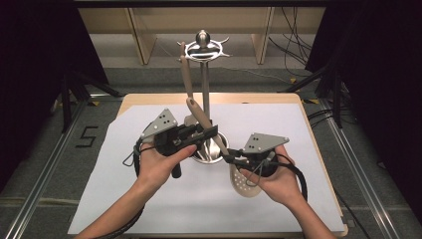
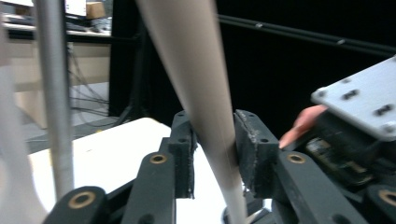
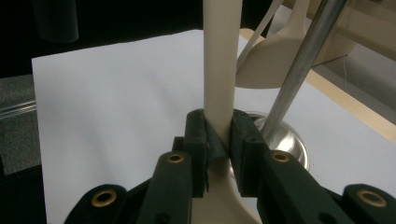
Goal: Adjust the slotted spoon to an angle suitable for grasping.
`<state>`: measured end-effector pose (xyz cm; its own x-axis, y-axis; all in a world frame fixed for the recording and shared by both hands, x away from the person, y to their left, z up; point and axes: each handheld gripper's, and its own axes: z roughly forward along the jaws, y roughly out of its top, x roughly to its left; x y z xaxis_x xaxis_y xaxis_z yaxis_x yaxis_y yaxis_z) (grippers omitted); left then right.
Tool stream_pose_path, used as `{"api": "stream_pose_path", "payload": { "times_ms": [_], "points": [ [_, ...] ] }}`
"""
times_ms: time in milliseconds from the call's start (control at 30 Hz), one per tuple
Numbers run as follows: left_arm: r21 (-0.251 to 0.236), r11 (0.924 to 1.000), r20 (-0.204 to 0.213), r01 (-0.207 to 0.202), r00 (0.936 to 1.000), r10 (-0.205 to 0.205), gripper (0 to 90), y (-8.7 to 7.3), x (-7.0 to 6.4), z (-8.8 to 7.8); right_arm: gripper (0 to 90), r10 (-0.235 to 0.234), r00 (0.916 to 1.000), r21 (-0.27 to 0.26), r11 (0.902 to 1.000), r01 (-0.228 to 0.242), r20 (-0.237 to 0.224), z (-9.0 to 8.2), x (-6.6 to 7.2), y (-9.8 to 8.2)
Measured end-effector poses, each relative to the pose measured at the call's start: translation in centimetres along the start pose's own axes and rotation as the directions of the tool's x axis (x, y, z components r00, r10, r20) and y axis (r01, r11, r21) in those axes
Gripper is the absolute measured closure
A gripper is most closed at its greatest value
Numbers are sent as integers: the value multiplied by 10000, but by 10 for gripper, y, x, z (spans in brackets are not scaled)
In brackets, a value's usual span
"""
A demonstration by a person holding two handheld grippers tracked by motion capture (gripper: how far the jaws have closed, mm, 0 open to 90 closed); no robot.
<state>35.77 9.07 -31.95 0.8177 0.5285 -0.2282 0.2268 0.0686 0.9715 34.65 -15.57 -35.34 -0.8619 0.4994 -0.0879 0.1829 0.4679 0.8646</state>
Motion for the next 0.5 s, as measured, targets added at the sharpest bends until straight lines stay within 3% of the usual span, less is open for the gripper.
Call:
{"api": "stream_pose_path", "payload": {
  "times_ms": [67,100,233,333,500],
  "points": [
    [-6,9998,334,202,9992,-202,725,1,-2,0,790,58,10000,-48,10000,-58,78,2,2,0],
    [5,10000,476,51,9989,-52,737,2,-4,1,788,-174,9998,25,9998,174,34,2,1,0],
    [147,9991,499,-406,9980,399,745,7,-11,0,744,-27,9998,-260,9997,21,-202,7,3,1],
    [201,9981,638,-584,9963,570,747,9,-12,0,682,-2,9986,-410,9992,-20,-538,6,2,1],
    [358,9963,658,-776,9950,751,748,10,-10,-2,639,-84,9979,-800,9968,33,-642,1,0,2]
  ]
}}
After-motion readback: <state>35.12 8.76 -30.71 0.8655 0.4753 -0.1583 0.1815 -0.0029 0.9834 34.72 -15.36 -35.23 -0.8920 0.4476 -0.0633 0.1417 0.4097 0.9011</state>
